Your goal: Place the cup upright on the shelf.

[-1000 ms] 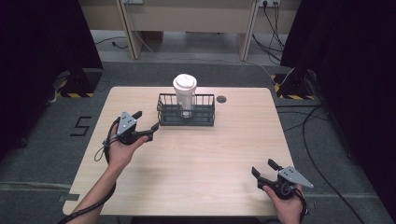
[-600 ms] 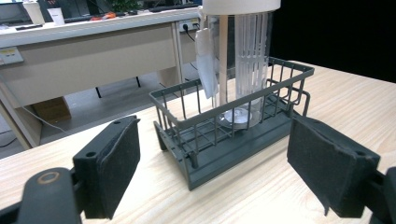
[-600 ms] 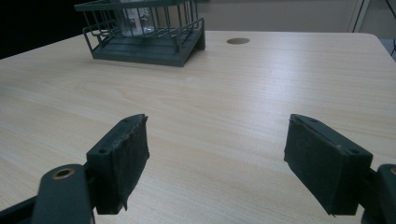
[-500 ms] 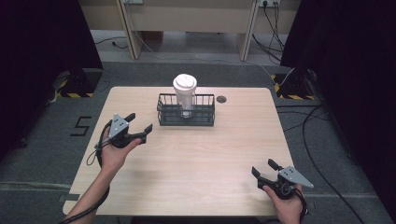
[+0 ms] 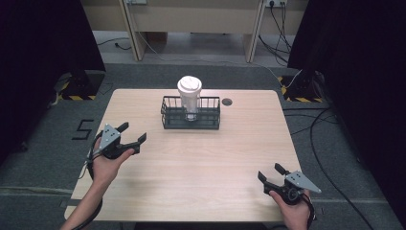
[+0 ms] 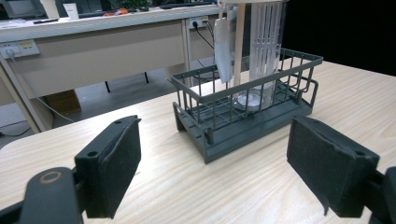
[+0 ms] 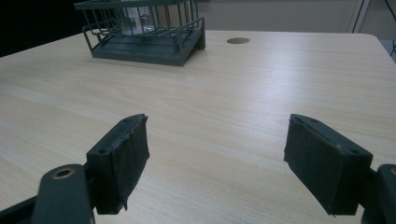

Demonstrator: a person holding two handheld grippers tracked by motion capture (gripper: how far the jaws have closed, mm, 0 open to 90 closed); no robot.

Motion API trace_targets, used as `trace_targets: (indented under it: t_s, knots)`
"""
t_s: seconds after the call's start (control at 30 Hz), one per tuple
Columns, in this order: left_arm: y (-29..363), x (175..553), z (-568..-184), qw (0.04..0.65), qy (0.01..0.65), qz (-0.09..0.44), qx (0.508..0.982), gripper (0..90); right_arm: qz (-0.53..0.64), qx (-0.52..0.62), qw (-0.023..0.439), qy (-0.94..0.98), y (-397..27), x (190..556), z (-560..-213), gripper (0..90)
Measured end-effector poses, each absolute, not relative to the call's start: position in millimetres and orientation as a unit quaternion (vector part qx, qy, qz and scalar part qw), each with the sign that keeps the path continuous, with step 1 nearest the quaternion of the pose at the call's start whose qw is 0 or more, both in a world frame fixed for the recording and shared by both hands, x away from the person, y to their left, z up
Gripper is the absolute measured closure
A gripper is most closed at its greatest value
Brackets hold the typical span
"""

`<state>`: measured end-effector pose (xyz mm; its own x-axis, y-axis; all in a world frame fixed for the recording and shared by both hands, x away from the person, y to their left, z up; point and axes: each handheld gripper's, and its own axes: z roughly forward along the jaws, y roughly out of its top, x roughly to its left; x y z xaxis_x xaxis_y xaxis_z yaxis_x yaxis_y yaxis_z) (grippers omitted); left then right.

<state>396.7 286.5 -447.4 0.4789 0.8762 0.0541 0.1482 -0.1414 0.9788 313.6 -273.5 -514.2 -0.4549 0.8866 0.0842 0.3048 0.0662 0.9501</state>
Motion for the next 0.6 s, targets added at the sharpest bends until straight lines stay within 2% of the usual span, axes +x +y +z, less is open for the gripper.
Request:
trace_targets:
  t_s: [0.6]
  knots:
    - [313,361,-470,0.527,0.403,0.333,0.670,17.2,0.521,0.443,0.278,0.675,-274,314,-514,22.2]
